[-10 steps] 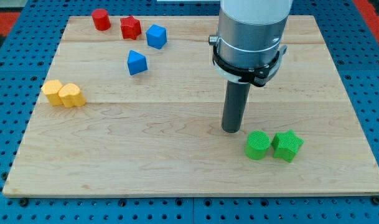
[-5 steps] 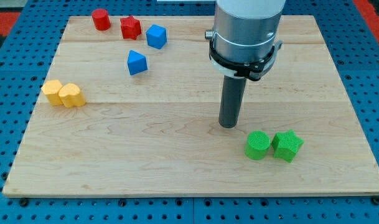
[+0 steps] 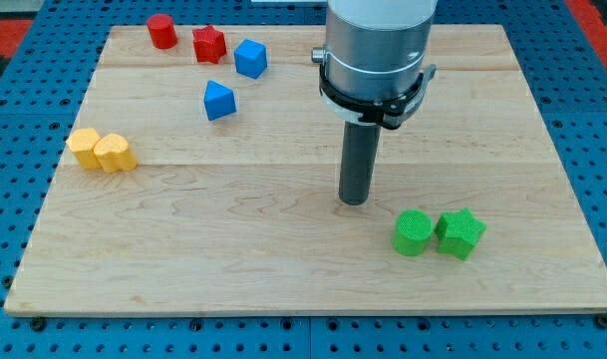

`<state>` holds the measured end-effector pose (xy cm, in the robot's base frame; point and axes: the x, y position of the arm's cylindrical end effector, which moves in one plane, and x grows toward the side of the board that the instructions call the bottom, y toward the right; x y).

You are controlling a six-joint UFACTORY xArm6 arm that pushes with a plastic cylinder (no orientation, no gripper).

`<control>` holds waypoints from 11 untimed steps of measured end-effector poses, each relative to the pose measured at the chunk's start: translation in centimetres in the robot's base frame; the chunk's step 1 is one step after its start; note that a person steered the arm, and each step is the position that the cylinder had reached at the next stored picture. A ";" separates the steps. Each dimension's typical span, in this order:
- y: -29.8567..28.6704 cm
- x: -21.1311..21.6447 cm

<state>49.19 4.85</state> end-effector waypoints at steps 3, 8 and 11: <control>-27.3 2.2; -34.9 -23.7; -19.9 -29.7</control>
